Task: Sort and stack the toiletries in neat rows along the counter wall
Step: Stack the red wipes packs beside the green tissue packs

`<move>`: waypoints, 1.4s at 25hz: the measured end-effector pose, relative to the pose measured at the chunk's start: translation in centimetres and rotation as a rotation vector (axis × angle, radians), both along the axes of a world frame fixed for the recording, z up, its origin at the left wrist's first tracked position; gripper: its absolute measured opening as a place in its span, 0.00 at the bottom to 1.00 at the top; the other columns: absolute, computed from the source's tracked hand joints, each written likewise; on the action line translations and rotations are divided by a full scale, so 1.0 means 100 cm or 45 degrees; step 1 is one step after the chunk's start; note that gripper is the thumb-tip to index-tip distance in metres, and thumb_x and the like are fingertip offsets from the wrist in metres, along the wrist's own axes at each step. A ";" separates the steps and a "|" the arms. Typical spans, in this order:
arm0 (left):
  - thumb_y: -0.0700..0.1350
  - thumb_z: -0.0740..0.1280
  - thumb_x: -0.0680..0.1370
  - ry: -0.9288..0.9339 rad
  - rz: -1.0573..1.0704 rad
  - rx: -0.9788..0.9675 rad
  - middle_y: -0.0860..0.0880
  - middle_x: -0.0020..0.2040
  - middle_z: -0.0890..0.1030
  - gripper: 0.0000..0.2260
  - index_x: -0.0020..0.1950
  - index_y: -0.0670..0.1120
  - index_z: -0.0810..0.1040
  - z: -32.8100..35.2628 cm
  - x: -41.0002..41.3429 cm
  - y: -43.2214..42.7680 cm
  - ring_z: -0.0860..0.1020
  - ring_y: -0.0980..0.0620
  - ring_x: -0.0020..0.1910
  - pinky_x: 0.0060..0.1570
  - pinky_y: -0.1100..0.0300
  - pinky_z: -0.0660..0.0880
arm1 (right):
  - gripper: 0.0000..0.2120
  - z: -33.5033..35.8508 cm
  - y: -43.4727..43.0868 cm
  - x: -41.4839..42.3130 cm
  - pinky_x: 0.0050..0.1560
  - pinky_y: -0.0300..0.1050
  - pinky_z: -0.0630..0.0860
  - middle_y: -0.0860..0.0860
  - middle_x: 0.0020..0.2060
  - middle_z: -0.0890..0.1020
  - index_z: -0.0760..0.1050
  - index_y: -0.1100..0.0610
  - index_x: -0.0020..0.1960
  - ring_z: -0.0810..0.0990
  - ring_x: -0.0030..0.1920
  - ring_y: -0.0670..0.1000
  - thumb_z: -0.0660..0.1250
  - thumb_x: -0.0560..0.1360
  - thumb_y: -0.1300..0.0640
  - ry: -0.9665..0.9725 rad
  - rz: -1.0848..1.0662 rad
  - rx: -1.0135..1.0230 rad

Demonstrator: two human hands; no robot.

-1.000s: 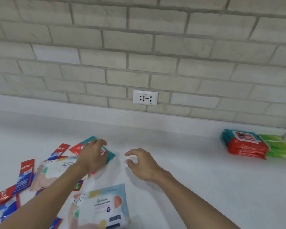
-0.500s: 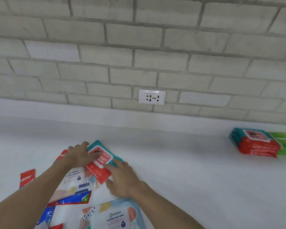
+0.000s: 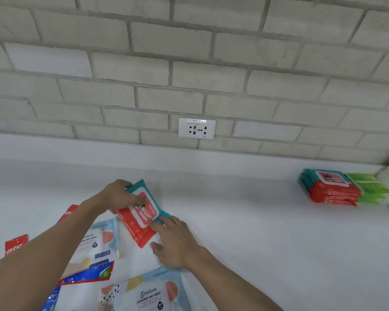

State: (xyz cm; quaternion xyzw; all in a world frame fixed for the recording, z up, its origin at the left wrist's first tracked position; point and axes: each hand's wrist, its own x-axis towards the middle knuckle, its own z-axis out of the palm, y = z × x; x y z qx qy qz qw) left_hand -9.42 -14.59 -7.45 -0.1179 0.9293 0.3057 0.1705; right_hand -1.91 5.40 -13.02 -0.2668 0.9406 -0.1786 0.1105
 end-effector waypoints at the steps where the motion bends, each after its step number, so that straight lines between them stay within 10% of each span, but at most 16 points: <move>1: 0.55 0.74 0.70 0.002 -0.014 0.017 0.49 0.41 0.85 0.21 0.56 0.46 0.72 0.002 0.000 0.004 0.85 0.51 0.35 0.41 0.56 0.83 | 0.27 0.001 0.003 0.001 0.76 0.59 0.55 0.51 0.74 0.63 0.56 0.47 0.76 0.59 0.74 0.55 0.60 0.80 0.47 -0.004 -0.009 -0.002; 25: 0.53 0.76 0.69 0.145 -0.109 0.381 0.51 0.42 0.82 0.30 0.66 0.48 0.68 0.061 0.015 0.139 0.84 0.52 0.37 0.30 0.60 0.79 | 0.30 0.036 0.112 0.014 0.63 0.53 0.77 0.51 0.64 0.76 0.56 0.45 0.71 0.79 0.61 0.50 0.66 0.75 0.40 -0.657 -1.038 -1.162; 35: 0.54 0.73 0.72 0.029 -0.044 0.800 0.46 0.46 0.85 0.25 0.63 0.45 0.70 0.057 0.016 0.227 0.85 0.48 0.44 0.39 0.54 0.82 | 0.21 0.047 0.202 0.014 0.45 0.52 0.82 0.59 0.53 0.84 0.72 0.57 0.65 0.85 0.53 0.57 0.73 0.74 0.57 -0.967 -1.031 -2.001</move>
